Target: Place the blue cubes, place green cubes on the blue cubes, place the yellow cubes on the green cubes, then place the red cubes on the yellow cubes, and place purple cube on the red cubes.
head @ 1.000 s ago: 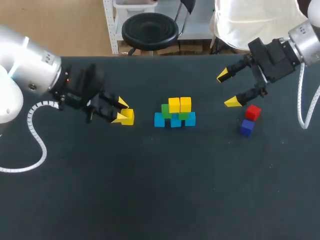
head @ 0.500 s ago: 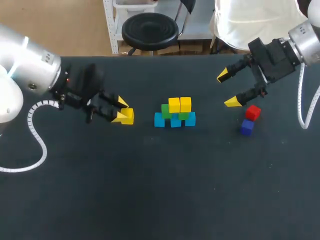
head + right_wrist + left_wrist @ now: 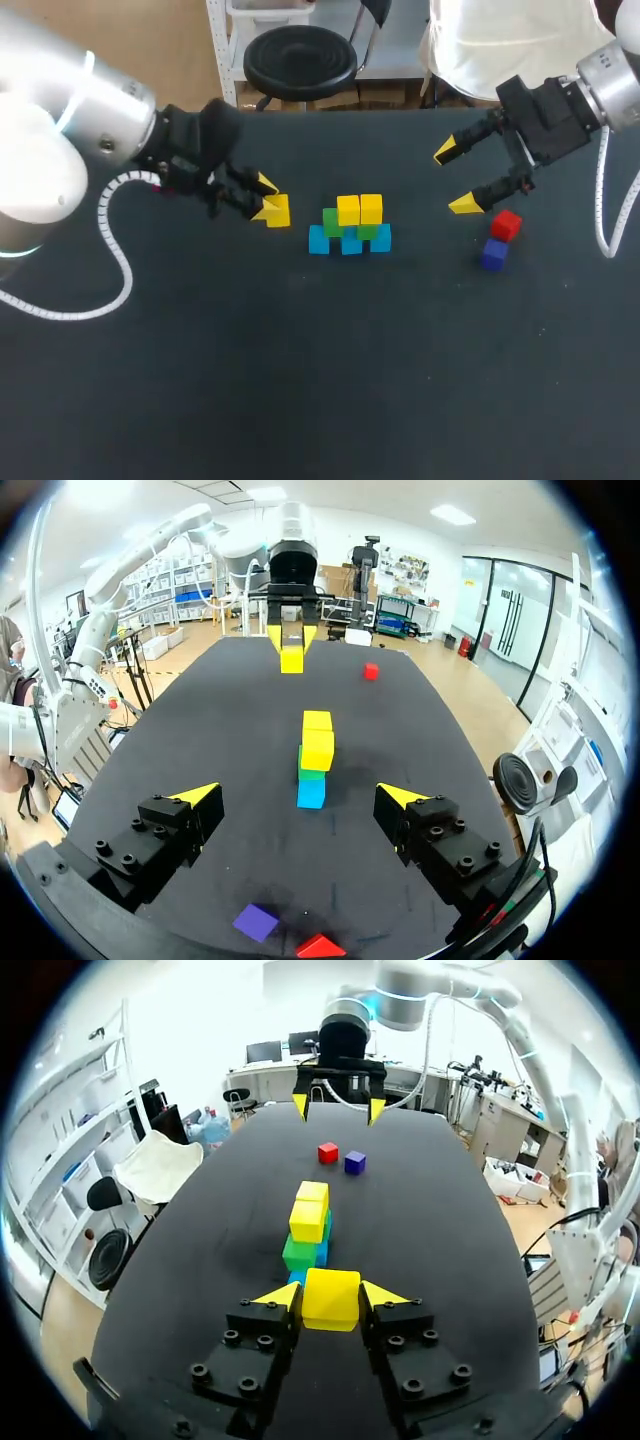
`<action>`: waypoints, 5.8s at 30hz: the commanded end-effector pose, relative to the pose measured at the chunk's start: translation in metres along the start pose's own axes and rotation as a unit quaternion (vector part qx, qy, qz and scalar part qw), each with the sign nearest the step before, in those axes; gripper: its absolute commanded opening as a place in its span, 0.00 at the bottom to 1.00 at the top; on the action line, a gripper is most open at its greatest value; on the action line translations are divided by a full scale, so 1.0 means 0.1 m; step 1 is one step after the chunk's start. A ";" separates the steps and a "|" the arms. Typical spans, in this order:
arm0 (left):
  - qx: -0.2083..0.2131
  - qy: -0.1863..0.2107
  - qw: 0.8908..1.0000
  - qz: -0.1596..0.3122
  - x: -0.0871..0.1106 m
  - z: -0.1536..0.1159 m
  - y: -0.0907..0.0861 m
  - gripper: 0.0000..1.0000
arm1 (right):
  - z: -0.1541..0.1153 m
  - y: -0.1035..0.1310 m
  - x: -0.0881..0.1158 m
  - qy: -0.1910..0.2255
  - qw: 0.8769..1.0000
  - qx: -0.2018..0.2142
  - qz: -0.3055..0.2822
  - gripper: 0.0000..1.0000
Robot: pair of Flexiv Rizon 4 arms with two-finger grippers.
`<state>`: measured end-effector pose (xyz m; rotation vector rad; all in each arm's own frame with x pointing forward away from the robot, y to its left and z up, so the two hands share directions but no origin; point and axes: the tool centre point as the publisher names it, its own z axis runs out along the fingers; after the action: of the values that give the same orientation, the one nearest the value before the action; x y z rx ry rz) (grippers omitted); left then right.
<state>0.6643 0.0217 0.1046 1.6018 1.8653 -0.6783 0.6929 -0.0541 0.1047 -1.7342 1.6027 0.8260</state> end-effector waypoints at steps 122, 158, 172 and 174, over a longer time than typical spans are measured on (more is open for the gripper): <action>0.024 -0.009 1.000 0.000 -0.20 0.71 0.28 0.00 | 0.00 0.00 0.00 -0.001 1.000 0.000 0.000 1.00; 0.024 0.001 1.000 0.003 -0.19 0.74 0.30 0.00 | 0.00 0.00 0.00 -0.001 1.000 0.000 0.000 1.00; 0.024 0.003 1.000 0.001 -0.19 0.77 0.33 0.00 | 0.00 0.00 0.00 -0.001 1.000 0.000 0.000 1.00; 0.024 0.003 1.000 0.001 -0.19 0.77 0.33 0.00 | 0.00 0.00 0.00 -0.001 1.000 0.000 0.000 1.00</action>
<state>0.7039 -0.0391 0.0642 1.6323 1.8597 -0.7223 0.6929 -0.0541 0.1047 -1.7341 1.6026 0.8260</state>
